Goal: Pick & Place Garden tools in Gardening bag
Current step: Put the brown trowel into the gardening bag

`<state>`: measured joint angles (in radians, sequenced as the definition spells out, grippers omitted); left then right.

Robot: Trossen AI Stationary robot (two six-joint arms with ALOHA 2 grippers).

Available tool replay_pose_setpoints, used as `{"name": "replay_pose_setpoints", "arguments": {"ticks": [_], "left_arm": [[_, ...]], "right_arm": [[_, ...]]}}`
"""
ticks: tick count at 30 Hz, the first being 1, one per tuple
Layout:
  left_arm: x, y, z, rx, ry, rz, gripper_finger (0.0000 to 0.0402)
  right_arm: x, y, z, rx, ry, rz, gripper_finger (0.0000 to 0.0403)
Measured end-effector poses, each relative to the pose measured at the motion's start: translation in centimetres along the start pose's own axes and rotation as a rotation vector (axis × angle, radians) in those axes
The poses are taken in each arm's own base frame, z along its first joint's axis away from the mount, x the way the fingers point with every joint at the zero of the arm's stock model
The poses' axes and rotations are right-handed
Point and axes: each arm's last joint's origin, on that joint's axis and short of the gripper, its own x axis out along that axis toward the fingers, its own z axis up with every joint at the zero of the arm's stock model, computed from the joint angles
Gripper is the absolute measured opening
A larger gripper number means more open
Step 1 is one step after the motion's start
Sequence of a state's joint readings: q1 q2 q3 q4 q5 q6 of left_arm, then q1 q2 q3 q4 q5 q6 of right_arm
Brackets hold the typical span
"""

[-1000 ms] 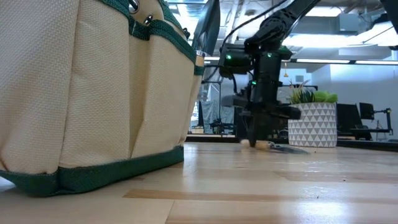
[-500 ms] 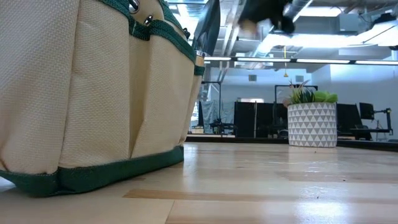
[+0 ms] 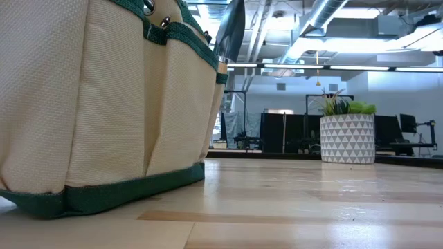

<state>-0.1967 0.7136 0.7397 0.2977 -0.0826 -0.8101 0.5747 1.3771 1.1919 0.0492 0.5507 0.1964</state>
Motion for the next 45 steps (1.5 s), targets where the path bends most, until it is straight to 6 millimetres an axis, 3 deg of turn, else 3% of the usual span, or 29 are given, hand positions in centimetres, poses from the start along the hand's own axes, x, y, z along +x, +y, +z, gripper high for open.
{"name": "replay_pose_setpoints", "arguments": {"ticks": [4,9,14,19,23,28,34,45], "left_arm": [[0.0,-0.1,0.1,0.001,-0.009,-0.009,0.0218],[-0.1,-0.2,0.2,0.0,-0.012,-0.018,0.0218],[-0.2,-0.4,0.2,0.007,0.022,-0.063,0.0218],[-0.3,-0.5,0.2,0.026,0.029,-0.078,0.0218],[-0.3,-0.5,0.2,0.02,0.027,-0.082,0.0218],[-0.5,-0.7,0.3,0.019,0.03,-0.1,0.0218],[-0.6,-0.8,0.5,0.023,0.024,-0.106,0.0218],[-0.6,-0.8,0.5,0.025,0.021,-0.107,0.0218]], "right_arm": [[2.0,2.3,-1.6,-0.037,-0.063,0.044,0.0058],[5.7,4.3,-5.4,-0.004,-0.114,0.038,0.0059],[8.6,5.3,-9.2,0.019,-0.186,-0.013,0.006],[10.3,5.0,-11.3,-0.035,-0.206,-0.038,0.006],[9.9,4.9,-10.5,-0.049,-0.221,-0.038,0.006],[7.4,6.1,-8.1,-0.102,-0.236,0.002,0.006],[7.2,5.4,-10.9,-0.076,-0.097,-0.001,0.0061],[7.2,2.2,-13.3,-0.034,-0.131,-0.025,0.0061]]}}
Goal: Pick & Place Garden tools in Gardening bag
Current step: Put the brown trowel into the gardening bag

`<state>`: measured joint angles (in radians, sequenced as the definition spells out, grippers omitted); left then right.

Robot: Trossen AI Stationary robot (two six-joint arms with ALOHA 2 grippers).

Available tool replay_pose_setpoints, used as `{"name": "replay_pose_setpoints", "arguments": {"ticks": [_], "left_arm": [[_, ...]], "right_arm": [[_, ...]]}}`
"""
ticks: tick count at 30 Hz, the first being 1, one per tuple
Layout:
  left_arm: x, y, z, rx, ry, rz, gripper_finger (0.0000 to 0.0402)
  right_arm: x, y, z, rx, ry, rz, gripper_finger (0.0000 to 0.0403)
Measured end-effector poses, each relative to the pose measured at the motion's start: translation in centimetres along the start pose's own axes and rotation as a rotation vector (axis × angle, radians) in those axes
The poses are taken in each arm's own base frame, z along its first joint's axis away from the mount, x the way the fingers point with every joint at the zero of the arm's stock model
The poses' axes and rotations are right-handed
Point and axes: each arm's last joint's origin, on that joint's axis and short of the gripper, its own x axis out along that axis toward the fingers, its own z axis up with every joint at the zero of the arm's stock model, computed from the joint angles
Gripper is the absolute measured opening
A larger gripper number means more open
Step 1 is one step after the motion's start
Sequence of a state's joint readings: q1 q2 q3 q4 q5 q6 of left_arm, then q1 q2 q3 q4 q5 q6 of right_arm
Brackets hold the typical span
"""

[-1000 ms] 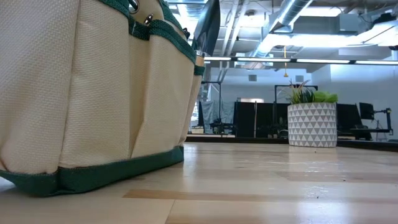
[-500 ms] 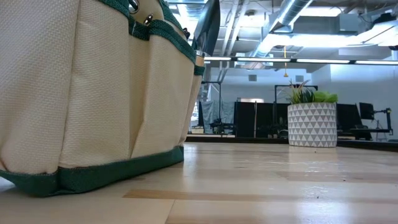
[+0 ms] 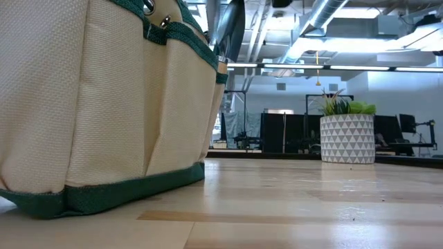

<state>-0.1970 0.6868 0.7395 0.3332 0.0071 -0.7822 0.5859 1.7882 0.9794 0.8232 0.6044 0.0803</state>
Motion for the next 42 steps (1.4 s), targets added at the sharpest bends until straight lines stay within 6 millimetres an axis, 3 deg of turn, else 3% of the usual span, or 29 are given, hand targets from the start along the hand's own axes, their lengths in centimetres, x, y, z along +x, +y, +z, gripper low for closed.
{"name": "replay_pose_setpoints", "arguments": {"ticks": [8,15,19,42], "left_arm": [[0.0,0.0,0.0,0.0,-0.004,-0.001,0.0218],[0.0,0.0,0.1,0.0,-0.006,-0.003,0.0218],[0.0,0.0,0.1,0.0,-0.006,-0.003,0.0218],[0.0,-0.1,0.1,0.0,-0.008,-0.004,0.0218]], "right_arm": [[-0.1,-0.4,-0.4,0.038,-0.021,0.005,0.0061],[1.0,-0.6,-2.2,0.089,-0.081,0.042,0.0061],[1.3,-0.6,-3.4,0.095,-0.05,0.031,0.0061],[1.4,-0.9,-5.1,0.036,0.095,0.009,0.0062]]}}
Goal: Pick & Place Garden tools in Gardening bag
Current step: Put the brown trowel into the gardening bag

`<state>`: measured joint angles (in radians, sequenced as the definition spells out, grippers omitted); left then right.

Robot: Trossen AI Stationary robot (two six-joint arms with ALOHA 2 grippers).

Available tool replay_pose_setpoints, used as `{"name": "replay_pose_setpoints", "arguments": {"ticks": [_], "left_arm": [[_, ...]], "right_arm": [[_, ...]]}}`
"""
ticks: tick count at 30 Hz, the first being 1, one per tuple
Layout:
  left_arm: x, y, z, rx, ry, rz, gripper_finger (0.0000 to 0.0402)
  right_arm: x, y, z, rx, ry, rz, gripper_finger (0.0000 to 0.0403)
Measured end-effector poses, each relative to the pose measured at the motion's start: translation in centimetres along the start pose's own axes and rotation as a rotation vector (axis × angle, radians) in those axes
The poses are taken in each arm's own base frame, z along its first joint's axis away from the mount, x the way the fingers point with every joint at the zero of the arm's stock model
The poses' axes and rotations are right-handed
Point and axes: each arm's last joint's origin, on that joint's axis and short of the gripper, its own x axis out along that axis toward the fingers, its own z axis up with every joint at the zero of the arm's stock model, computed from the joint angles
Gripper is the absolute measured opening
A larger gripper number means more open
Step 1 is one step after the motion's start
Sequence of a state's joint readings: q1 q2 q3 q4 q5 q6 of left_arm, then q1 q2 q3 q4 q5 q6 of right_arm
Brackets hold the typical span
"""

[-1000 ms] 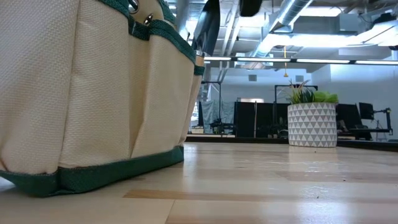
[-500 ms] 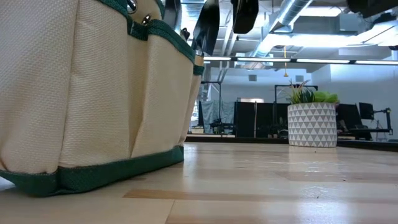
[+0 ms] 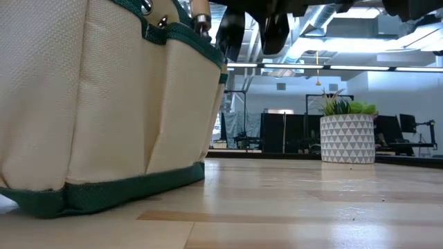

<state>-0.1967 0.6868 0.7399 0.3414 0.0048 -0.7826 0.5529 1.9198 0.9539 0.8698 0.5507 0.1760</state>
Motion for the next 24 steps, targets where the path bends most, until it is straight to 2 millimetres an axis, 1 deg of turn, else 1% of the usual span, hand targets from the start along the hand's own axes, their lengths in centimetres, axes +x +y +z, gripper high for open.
{"name": "replay_pose_setpoints", "arguments": {"ticks": [8,12,17,20,24], "left_arm": [[0.0,0.0,0.0,0.0,0.0,0.0,0.0218],[0.0,0.0,0.0,0.0,0.0,0.0,0.0218],[0.0,0.0,0.0,0.0,0.0,-0.001,0.0218],[0.0,0.0,0.0,0.0,-0.001,-0.001,0.0218],[0.0,0.0,0.0,0.0,-0.001,-0.001,0.0218]], "right_arm": [[0.1,-0.2,0.1,-0.014,-0.008,-0.005,0.0078],[0.1,-0.2,0.6,-0.009,-0.054,0.0,0.0077],[0.0,0.1,0.5,-0.006,-0.046,-0.009,0.0073],[0.2,0.3,-0.5,0.009,-0.064,-0.021,0.0073],[0.5,0.6,-2.5,0.021,-0.082,-0.022,0.0073]]}}
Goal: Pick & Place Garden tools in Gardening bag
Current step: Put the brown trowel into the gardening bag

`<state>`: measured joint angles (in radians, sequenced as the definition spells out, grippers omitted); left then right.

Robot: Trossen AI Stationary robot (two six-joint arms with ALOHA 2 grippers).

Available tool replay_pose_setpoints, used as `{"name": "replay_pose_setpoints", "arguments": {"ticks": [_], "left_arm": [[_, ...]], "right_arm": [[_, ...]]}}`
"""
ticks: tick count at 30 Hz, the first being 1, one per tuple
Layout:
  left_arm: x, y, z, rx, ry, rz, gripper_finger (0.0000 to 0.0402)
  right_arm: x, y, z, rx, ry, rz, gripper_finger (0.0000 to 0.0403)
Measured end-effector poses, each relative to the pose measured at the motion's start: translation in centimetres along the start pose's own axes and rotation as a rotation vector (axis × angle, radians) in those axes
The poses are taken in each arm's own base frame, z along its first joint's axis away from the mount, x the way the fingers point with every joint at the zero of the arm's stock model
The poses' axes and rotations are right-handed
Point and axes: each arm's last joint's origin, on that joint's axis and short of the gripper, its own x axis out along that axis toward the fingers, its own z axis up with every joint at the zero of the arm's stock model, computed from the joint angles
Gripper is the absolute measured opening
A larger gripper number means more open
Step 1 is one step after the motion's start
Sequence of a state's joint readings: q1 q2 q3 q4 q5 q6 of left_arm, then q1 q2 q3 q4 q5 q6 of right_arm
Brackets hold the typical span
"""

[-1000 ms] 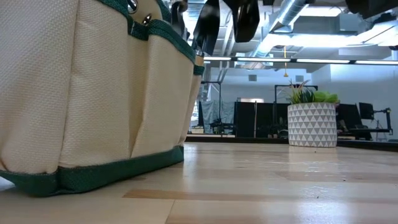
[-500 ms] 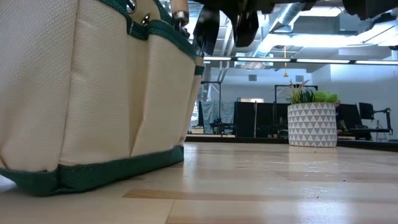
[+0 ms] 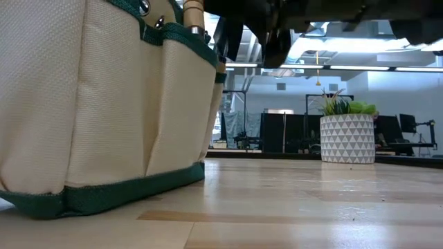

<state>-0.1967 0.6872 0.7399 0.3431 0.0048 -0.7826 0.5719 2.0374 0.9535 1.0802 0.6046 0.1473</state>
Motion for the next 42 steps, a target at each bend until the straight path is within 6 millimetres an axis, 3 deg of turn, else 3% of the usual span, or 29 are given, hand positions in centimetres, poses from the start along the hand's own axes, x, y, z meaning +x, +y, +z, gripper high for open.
{"name": "replay_pose_setpoints", "arguments": {"ticks": [10,15,21,25,29,36,42], "left_arm": [[0.0,0.0,0.0,0.0,-0.002,-0.002,0.0218],[0.0,0.0,0.0,0.0,-0.002,-0.002,0.0218],[0.0,0.0,0.0,0.0,-0.002,-0.002,0.0218],[0.0,0.0,0.0,0.0,-0.002,-0.002,0.0218],[0.0,0.0,0.0,-0.019,0.003,-0.005,0.0218],[-0.1,0.5,-1.0,-0.197,0.157,0.018,0.0218],[-0.4,1.4,-2.4,-0.309,0.338,0.096,0.0218]], "right_arm": [[-0.1,0.2,-0.6,-0.04,0.007,-0.004,0.0084],[0.2,-0.4,-1.2,-0.079,0.072,-0.021,0.0118],[-0.2,0.1,0.2,-0.158,0.043,0.002,0.0178],[-0.6,0.5,2.1,-0.139,0.011,0.013,0.0218],[-1.6,0.9,5.3,-0.162,-0.019,0.022,0.0239],[-5.0,0.3,11.8,-0.137,0.018,-0.008,0.0239],[-8.3,-0.5,15.6,-0.12,0.03,-0.064,0.0239]]}}
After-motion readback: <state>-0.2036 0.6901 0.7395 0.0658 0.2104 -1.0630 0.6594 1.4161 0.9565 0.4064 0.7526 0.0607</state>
